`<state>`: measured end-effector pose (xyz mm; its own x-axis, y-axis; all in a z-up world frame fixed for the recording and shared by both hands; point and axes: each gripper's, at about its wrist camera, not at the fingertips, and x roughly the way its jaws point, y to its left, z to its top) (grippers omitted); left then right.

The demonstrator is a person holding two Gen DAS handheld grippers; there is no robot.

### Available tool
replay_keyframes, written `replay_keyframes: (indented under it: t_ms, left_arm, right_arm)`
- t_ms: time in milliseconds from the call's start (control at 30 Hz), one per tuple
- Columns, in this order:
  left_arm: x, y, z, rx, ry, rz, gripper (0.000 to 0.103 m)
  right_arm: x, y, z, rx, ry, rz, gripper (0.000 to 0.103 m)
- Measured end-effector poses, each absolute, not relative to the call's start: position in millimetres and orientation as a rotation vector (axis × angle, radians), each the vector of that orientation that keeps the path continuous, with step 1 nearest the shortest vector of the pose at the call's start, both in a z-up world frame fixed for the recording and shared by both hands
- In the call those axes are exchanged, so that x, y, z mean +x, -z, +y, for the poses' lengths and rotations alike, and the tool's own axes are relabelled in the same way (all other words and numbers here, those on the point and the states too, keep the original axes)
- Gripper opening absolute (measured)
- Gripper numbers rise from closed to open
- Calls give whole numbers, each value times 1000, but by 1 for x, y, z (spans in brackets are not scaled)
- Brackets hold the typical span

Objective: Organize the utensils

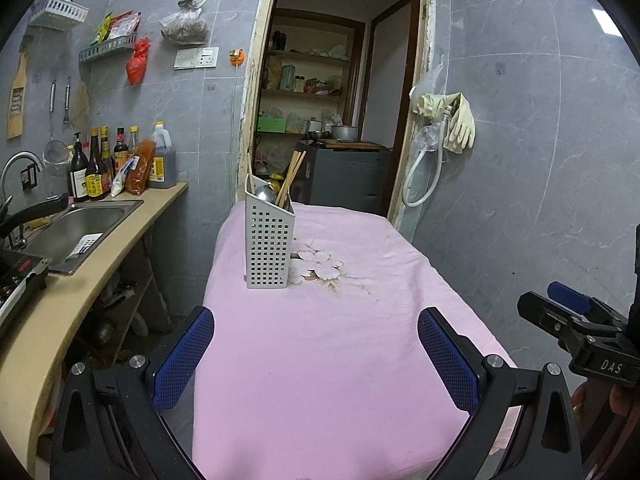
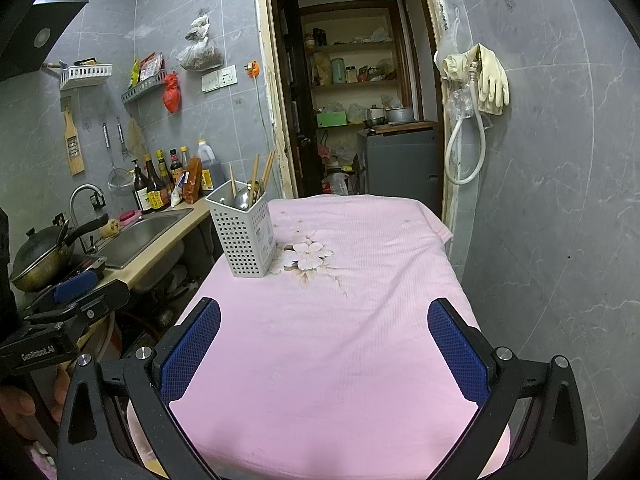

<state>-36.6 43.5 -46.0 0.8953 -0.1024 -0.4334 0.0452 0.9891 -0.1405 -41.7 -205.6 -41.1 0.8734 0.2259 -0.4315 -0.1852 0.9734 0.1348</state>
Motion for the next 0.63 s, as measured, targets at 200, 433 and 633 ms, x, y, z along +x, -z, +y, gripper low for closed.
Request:
replay_keyframes:
  t_ms: [200,433,633]
  left_arm:
    - [-33,43,36,-121,63,457,103]
    - [-31,42,32,-102,61,458,103]
    - [-28,41,30,-99,56,465,103]
  right_arm:
    - [-42,42,-205,91,-217,464,102]
    - [-41,47,-206,91,-220,472,102]
    - [-35,50,-208,96,-223,485,102]
